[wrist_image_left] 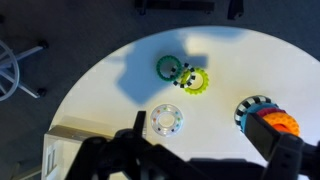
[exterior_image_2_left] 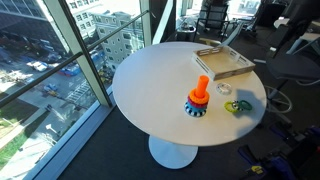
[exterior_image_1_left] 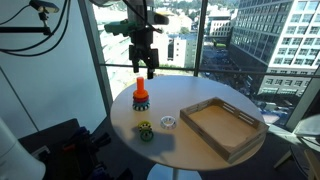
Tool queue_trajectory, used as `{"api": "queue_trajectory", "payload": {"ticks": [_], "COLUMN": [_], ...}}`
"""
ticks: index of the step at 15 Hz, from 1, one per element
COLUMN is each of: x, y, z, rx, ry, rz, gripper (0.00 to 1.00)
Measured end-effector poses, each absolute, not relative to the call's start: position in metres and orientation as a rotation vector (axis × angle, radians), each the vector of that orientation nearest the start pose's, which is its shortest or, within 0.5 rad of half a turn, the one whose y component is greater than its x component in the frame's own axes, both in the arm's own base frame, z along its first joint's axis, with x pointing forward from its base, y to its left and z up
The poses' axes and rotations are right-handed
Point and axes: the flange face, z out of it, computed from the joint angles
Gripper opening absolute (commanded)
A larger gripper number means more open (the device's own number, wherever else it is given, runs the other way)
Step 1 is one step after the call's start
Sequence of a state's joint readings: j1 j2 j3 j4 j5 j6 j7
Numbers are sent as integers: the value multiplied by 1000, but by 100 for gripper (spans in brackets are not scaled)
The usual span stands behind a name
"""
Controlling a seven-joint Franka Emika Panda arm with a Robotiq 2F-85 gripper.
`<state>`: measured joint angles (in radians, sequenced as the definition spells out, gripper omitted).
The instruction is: Put the clear ring around the orange rod
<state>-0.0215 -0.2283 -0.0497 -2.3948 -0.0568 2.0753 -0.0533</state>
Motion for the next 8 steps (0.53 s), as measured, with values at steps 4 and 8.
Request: {"api": "queue_trajectory", "payload": {"ticks": [4,8], "x": [462,463], "y": [-33,-31], "z": [373,360], "rx": [-3173,-3171], "ry": [-21,-25], "rz": [136,170], "gripper": [100,100]}}
